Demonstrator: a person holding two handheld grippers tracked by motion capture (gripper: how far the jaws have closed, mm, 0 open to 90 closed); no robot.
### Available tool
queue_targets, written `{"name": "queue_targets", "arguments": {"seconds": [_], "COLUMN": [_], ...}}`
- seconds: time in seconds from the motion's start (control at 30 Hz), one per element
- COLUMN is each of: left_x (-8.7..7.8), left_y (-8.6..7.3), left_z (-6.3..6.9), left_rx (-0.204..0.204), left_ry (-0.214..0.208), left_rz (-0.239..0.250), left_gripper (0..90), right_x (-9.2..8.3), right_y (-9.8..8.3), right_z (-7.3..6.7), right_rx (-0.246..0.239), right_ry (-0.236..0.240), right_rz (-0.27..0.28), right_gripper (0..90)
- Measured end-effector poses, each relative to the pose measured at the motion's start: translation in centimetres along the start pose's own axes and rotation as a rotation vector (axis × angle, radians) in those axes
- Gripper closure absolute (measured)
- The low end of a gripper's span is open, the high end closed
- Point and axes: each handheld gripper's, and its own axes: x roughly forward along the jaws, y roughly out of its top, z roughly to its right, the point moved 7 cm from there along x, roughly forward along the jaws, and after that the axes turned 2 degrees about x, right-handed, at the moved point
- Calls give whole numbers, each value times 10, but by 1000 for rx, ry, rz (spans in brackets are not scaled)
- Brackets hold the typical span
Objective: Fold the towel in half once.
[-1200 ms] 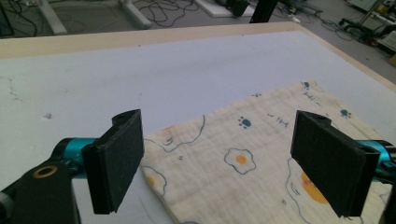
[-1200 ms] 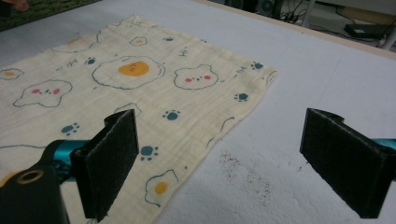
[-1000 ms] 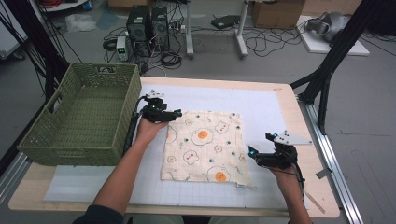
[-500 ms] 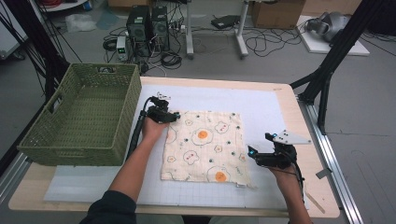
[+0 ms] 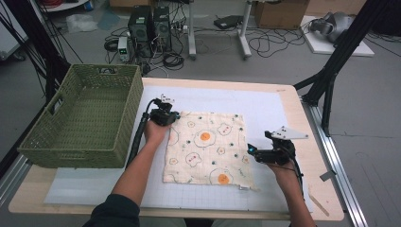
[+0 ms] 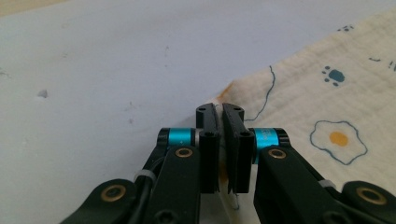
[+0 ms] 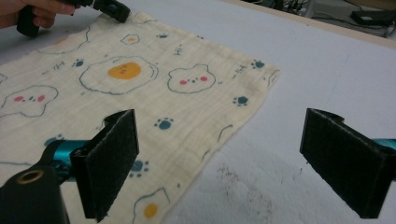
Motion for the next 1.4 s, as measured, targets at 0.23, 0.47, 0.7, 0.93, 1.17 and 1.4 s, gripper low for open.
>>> {"name": "queue_targets", "arguments": {"seconds": [0.23, 0.47, 0.7, 0.93, 1.17, 1.4], "left_x": [-4, -6, -10, -8, -12, -26], "left_y": [0, 3, 6, 3, 6, 25], "left_z": [0, 2, -2, -1, -1, -3], "left_rx": [-32, -41, -49, -43, -45, -67], "left_ry": [-11, -20, -14, -10, -9, 39], "left_rz": [14, 31, 48, 31, 35, 143], "left_gripper": [850, 850, 850, 851, 856, 860], "right_x": [38, 82, 107, 125, 132, 125], "right_y": [8, 6, 10, 24, 25, 39], "right_z": [16, 42, 52, 47, 36, 36], "right_rx": [3, 52, 102, 35, 12, -43], "right_ry": [-2, -17, -31, -59, 4, -65], "right_rz": [-113, -239, -224, -243, -291, -214], "right_gripper": [110, 158, 340, 411, 850, 865]}}
